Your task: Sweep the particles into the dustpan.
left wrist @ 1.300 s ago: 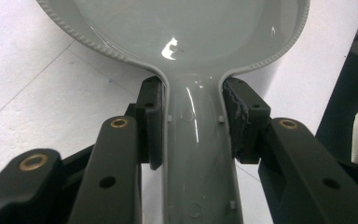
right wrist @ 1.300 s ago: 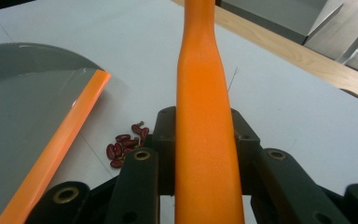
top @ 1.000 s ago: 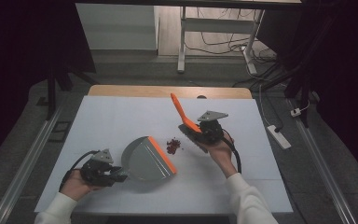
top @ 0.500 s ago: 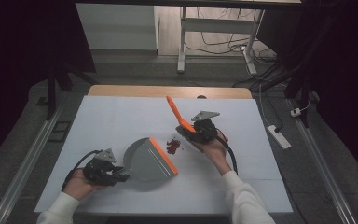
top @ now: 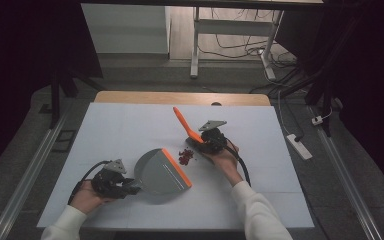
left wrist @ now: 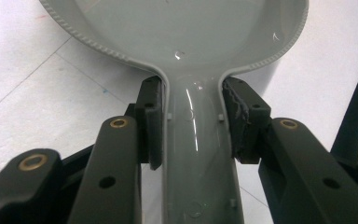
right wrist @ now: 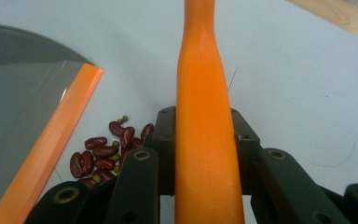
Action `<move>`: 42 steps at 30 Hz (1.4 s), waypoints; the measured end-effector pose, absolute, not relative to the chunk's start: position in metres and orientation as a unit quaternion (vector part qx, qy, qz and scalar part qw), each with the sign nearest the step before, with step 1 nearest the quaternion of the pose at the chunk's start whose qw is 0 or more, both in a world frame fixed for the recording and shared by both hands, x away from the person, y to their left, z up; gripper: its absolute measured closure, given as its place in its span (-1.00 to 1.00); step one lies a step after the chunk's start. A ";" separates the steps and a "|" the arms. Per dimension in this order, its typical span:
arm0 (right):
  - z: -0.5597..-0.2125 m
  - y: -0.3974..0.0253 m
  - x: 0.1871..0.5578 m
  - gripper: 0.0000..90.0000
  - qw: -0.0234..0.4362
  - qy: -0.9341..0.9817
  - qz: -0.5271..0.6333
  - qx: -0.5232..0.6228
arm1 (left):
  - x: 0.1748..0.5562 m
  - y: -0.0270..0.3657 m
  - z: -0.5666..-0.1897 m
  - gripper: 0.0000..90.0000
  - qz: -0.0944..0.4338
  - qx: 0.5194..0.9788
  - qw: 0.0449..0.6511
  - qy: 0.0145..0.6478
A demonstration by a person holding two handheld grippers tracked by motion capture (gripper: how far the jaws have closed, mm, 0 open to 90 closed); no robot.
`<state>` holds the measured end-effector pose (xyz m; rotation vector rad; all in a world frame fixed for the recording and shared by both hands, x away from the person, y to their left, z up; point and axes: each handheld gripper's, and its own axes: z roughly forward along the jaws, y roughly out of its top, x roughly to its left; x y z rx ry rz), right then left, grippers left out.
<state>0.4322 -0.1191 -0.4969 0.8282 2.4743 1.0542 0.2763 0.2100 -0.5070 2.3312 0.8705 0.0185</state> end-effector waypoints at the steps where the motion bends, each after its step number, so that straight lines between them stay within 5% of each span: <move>1: -0.498 -0.118 0.432 0.55 0.163 0.868 0.369 0.290 | 0.277 0.210 -0.507 0.36 0.007 0.888 0.320 0.330; 42: -0.493 -0.066 0.380 0.55 0.124 0.892 0.386 0.201 | 0.276 0.209 -0.507 0.36 0.008 0.887 0.320 0.333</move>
